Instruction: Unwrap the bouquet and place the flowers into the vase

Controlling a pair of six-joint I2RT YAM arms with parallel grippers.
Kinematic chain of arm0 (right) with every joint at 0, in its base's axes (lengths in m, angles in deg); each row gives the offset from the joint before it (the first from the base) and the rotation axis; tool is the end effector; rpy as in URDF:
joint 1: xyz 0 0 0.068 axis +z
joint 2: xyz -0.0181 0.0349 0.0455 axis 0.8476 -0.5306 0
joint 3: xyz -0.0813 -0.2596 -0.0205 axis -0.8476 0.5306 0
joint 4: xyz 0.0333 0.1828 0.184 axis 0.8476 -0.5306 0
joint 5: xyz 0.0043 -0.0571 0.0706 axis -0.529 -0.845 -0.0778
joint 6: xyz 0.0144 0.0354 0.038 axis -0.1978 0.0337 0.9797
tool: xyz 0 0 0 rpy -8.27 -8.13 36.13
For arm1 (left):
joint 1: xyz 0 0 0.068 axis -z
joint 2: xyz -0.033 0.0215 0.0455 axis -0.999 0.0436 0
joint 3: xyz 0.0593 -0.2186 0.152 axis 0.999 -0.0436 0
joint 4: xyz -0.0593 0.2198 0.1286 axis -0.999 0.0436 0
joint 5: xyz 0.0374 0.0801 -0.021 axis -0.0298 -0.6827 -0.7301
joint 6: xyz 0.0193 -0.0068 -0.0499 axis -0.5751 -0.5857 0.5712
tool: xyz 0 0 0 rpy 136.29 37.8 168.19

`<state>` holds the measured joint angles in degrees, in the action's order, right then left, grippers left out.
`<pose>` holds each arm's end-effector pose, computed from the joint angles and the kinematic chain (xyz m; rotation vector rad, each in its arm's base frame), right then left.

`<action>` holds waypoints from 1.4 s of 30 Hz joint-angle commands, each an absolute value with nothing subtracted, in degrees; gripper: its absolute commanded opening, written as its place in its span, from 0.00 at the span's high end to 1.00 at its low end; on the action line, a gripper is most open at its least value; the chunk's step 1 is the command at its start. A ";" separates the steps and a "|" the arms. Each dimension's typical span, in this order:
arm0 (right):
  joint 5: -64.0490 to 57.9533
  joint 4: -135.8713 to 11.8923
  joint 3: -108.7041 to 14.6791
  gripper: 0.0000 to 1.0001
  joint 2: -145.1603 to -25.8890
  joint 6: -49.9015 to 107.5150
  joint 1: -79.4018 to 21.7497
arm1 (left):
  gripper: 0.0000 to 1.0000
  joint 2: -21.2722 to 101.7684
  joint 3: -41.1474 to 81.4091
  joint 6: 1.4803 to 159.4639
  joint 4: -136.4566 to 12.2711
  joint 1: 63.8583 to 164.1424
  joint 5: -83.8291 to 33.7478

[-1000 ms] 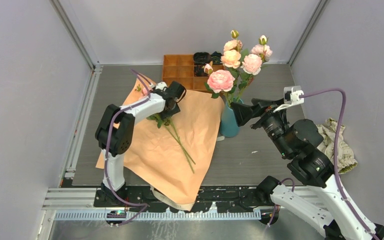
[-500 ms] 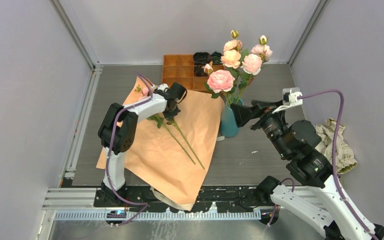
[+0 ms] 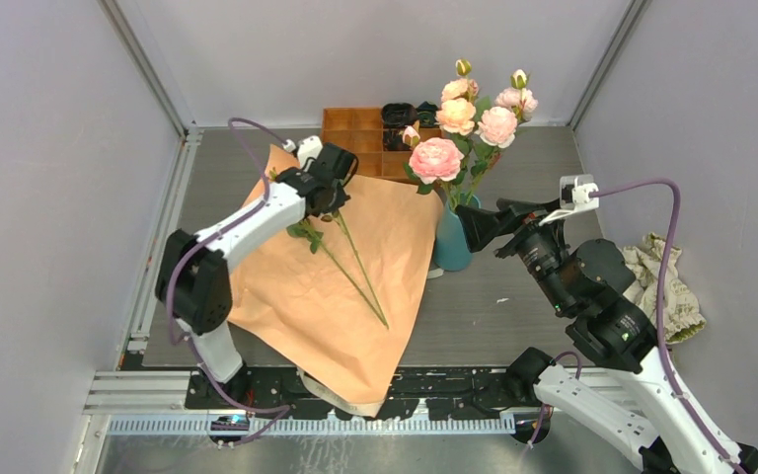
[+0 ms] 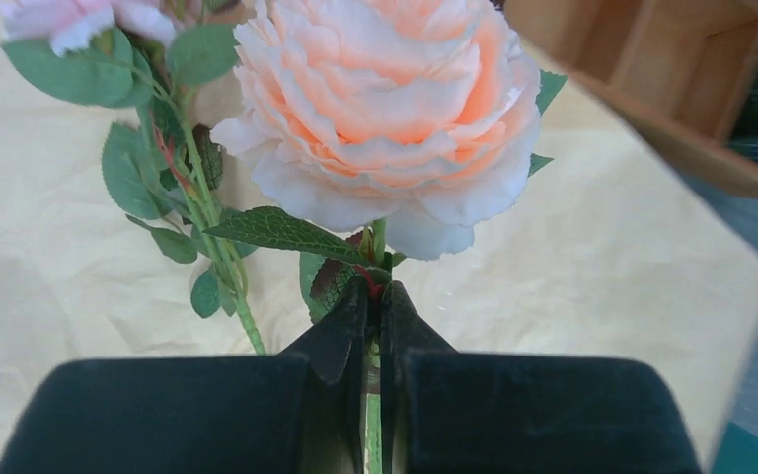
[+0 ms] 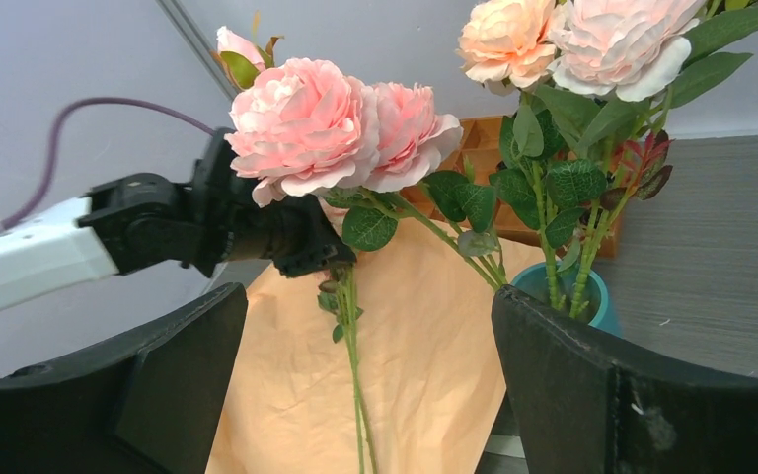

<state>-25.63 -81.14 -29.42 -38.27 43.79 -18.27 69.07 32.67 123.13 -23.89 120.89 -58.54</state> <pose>0.0887 0.0615 0.4241 -0.0234 1.5319 0.6674 0.3389 -0.2051 0.2564 -0.6007 2.3417 -0.1269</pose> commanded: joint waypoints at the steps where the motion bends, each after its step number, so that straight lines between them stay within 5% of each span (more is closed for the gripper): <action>1: -26.08 -77.67 -29.31 0.01 -37.50 44.84 -18.20 | 1.00 58.94 32.71 118.82 -26.18 122.89 -63.89; 14: -27.67 -76.94 -27.96 0.01 -31.50 43.69 -18.19 | 1.00 33.09 27.08 89.74 -58.91 141.98 -70.34; 22: -32.23 -77.15 -26.44 0.00 -24.75 42.38 -18.22 | 1.00 28.82 24.51 80.81 -79.10 154.94 -57.45; 30: -35.19 -78.34 -25.42 0.01 -19.61 41.25 -18.22 | 1.00 42.25 35.74 67.78 -90.66 161.33 -47.92; 42: -38.09 -79.29 -24.14 0.01 -13.26 39.47 -18.21 | 1.00 68.15 57.00 45.54 -99.75 161.35 -58.18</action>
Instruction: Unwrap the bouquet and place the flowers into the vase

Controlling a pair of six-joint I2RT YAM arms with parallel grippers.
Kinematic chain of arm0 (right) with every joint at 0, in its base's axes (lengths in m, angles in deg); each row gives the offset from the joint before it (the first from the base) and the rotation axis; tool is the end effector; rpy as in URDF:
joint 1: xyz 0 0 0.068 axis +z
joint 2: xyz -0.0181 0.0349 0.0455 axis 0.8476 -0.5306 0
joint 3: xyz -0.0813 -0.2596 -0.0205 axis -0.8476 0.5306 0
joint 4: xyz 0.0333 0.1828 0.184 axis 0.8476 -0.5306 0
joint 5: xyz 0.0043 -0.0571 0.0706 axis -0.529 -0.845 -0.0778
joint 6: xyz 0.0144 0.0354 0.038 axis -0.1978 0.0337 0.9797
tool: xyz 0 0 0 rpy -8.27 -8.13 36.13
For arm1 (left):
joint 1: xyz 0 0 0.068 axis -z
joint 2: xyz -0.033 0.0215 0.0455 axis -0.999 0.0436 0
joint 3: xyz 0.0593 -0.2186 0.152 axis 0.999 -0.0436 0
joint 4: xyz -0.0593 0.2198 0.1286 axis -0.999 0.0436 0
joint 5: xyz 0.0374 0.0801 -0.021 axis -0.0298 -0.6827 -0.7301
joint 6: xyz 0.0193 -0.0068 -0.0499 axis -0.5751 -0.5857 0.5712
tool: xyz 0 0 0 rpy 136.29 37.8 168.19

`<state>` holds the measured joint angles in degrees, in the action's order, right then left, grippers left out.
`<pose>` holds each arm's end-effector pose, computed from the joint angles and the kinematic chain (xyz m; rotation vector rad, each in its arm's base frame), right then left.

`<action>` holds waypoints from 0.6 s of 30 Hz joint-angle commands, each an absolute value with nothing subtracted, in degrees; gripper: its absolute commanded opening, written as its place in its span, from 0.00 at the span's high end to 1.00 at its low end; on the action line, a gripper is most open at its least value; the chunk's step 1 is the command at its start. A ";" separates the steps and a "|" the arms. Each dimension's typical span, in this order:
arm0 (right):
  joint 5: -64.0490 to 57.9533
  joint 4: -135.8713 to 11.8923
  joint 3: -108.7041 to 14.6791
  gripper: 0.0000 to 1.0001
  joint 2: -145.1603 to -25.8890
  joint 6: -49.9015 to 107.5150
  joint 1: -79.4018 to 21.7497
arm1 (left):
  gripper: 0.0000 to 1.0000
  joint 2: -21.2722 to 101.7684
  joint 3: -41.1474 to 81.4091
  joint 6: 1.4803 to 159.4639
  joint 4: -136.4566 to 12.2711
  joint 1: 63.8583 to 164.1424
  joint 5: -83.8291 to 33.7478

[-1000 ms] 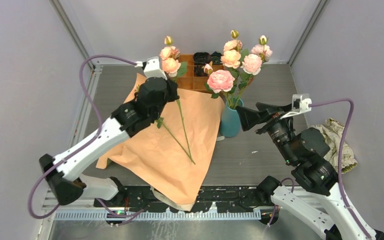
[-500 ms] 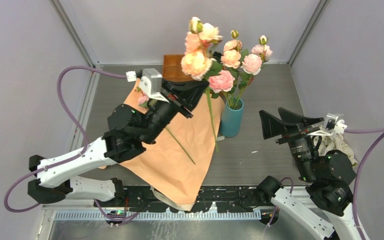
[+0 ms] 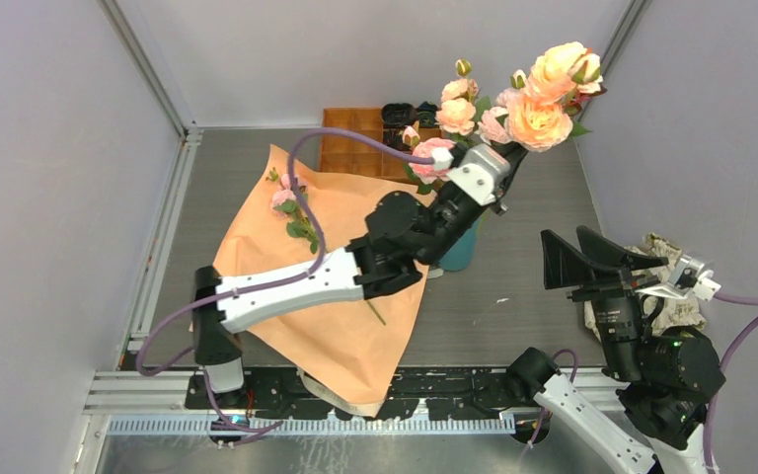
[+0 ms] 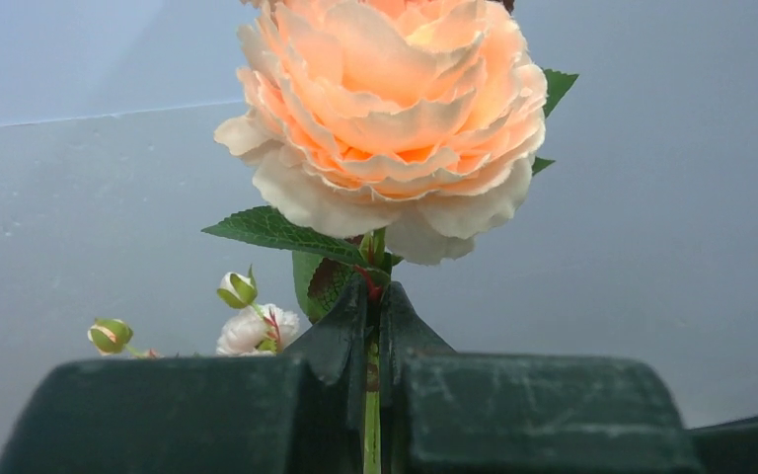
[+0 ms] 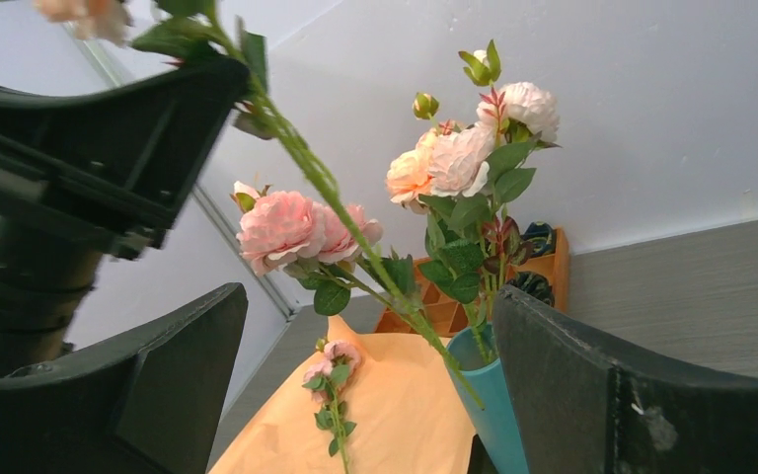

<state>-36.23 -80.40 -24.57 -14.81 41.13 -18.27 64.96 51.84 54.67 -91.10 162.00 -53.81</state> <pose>0.0070 -0.0143 0.4144 0.1892 1.2075 0.6420 0.1177 -0.3773 0.5107 0.4415 0.9365 -0.7879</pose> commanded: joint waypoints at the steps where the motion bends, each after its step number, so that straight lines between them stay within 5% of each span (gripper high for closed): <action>1: -38.27 -79.46 -24.07 0.01 -13.05 39.36 -18.21 | 1.00 68.99 57.72 45.47 -99.95 160.85 -58.49; 18: -37.32 -77.41 -23.06 0.01 -14.97 39.72 -18.28 | 1.00 69.50 63.72 51.42 -95.33 155.05 -60.77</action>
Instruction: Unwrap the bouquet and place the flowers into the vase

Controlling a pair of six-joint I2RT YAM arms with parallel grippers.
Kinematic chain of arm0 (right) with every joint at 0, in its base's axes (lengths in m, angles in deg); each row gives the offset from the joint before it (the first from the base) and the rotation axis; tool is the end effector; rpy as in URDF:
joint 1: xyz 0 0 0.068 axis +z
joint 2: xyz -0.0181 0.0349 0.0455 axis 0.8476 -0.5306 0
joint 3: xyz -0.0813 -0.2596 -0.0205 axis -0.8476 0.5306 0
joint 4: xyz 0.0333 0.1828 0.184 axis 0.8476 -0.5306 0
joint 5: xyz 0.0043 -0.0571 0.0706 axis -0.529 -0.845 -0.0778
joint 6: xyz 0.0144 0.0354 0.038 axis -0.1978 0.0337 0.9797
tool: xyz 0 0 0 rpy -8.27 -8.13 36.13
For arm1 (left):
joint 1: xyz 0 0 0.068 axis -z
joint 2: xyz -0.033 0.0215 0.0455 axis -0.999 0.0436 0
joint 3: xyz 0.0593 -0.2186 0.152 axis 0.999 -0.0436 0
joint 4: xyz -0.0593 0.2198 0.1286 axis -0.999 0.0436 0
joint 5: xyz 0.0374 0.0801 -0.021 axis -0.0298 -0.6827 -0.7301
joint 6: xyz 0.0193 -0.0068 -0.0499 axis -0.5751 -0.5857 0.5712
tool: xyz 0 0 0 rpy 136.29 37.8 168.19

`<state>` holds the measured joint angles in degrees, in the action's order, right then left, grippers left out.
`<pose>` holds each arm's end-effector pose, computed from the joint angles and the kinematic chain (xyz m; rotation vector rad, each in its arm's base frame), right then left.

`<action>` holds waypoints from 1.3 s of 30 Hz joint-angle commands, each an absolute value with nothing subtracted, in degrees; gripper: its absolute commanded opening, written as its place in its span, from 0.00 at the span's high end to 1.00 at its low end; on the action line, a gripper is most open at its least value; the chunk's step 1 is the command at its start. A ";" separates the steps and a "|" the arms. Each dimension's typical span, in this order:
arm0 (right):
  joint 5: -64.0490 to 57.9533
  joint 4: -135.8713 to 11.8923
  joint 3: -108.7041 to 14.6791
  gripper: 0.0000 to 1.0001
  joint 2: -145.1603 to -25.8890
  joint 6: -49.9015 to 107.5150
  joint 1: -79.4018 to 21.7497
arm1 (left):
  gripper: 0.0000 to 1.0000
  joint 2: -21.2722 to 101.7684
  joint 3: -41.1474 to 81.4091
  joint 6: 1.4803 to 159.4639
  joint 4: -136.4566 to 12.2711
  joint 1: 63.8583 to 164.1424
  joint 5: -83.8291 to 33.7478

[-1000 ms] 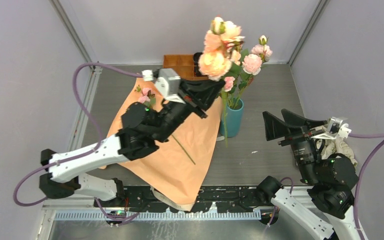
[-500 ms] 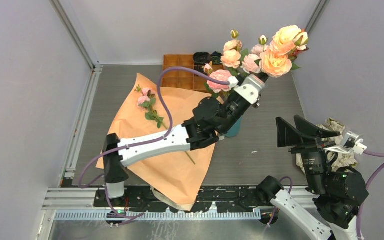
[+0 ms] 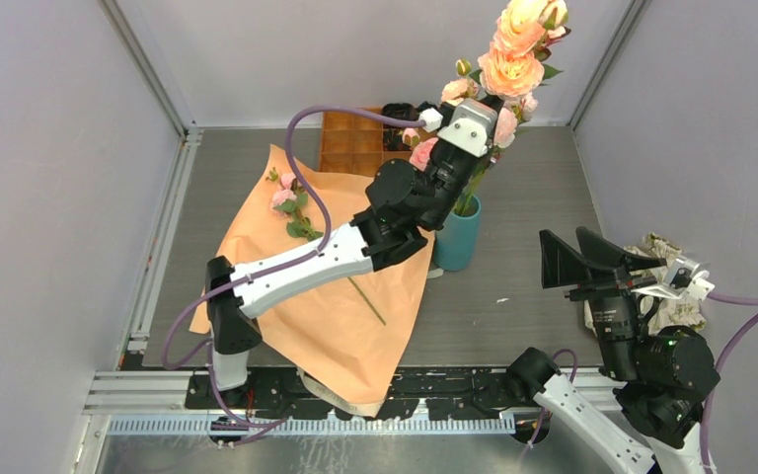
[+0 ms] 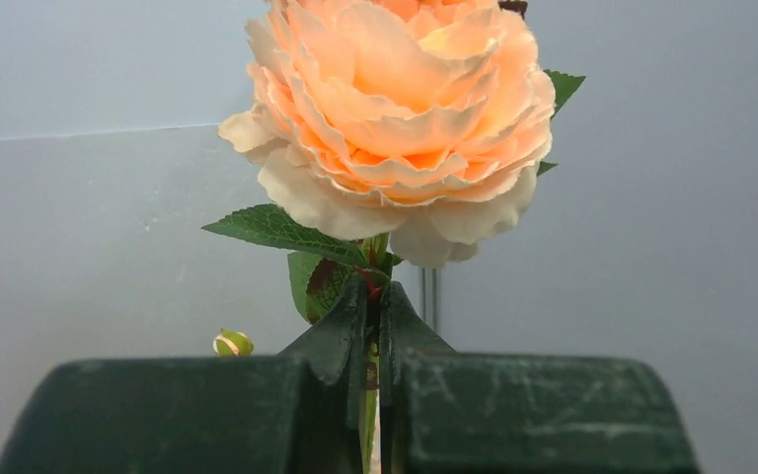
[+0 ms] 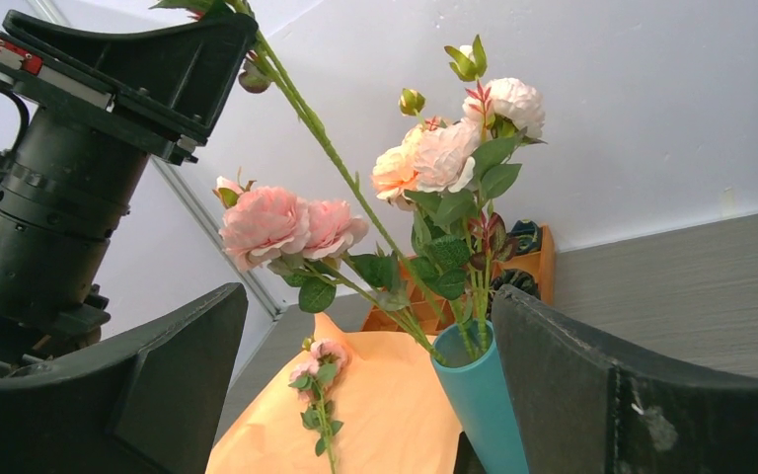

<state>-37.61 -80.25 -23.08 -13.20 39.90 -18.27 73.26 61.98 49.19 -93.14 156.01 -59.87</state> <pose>0.0058 -0.0163 0.4077 0.1988 1.2040 0.6105 0.1702 -0.3886 0.5138 0.3047 0.9437 -0.5751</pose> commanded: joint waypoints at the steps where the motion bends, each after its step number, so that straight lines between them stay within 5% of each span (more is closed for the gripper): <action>1: -37.25 -77.33 -23.06 0.01 -15.13 39.74 -18.27 | 1.00 69.11 63.01 52.84 -95.20 154.44 -60.81; 22: -36.81 -77.19 -23.19 0.00 -15.69 40.17 -18.22 | 0.99 63.81 44.13 77.49 -92.50 149.04 -58.94; 33: -36.19 -77.16 -23.06 0.01 -15.96 40.80 -18.19 | 0.56 63.71 40.40 84.58 -88.05 149.05 -57.10; 39: -36.09 -77.31 -22.97 0.01 -15.86 41.32 -18.23 | 0.45 61.09 38.84 85.68 -86.01 149.75 -56.87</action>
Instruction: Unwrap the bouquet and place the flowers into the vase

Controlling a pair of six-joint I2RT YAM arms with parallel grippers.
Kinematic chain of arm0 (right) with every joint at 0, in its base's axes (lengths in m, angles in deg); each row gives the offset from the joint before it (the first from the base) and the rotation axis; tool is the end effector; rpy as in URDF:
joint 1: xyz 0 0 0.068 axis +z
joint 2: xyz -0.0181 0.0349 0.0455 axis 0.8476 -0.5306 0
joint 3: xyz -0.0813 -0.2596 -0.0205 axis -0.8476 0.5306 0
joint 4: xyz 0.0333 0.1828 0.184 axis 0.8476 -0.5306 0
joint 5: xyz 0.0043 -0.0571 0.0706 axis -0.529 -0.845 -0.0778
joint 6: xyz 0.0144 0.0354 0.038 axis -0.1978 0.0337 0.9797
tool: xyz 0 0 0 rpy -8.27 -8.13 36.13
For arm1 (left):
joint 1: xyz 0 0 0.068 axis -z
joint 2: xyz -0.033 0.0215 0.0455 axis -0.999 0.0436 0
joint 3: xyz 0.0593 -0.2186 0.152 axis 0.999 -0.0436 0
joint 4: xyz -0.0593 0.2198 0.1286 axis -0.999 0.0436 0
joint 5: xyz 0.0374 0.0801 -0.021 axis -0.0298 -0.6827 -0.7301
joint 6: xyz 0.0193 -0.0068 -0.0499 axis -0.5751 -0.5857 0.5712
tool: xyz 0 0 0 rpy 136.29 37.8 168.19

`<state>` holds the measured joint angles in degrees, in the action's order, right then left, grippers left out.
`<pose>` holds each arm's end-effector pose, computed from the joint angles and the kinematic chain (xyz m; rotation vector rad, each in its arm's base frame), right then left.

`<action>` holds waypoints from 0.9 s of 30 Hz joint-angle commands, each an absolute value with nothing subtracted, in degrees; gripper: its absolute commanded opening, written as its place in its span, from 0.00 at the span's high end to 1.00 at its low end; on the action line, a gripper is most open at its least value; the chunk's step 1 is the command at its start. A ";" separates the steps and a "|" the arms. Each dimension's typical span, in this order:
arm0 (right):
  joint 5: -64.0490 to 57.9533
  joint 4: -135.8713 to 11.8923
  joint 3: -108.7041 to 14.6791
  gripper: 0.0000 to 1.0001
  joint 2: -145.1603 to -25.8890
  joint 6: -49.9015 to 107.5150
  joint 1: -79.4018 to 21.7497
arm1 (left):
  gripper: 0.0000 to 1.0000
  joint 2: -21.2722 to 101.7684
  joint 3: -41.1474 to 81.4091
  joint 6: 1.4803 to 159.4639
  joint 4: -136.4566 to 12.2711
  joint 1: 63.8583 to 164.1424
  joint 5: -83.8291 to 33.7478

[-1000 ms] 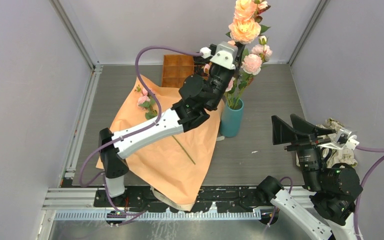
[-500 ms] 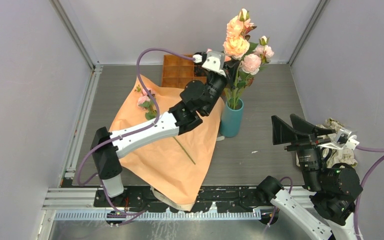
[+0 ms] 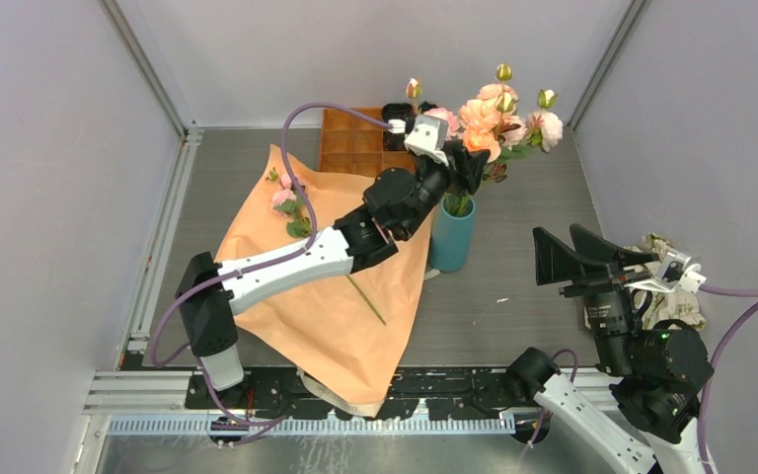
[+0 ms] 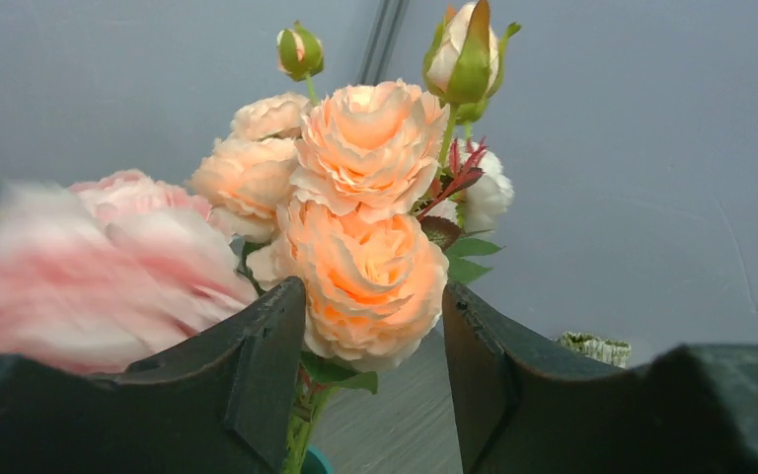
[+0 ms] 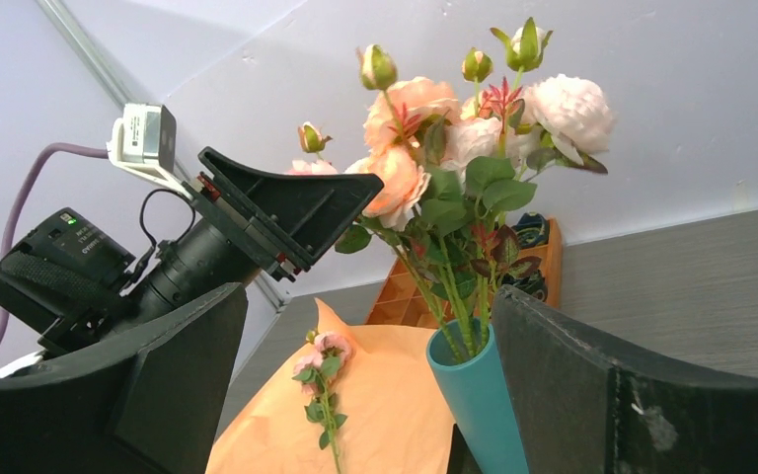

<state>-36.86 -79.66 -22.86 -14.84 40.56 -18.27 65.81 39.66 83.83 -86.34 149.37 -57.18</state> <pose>0.0126 -0.0102 0.4084 0.1880 1.2241 0.6193 0.2125 -0.3667 0.4237 0.1761 1.3392 -0.8766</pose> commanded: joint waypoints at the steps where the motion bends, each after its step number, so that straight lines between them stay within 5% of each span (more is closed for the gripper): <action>1: -36.05 -77.30 -22.97 0.01 -15.85 41.33 -18.23 | 0.45 60.48 38.69 85.64 -85.41 150.04 -57.37; 18: -32.94 -76.81 -23.72 0.01 -19.49 43.52 -18.23 | 0.46 38.24 25.10 81.29 -83.42 157.17 -63.64; 27: -24.59 -76.99 -30.17 0.00 -31.10 42.65 -18.28 | 0.51 22.28 15.40 83.13 -70.22 160.18 -78.11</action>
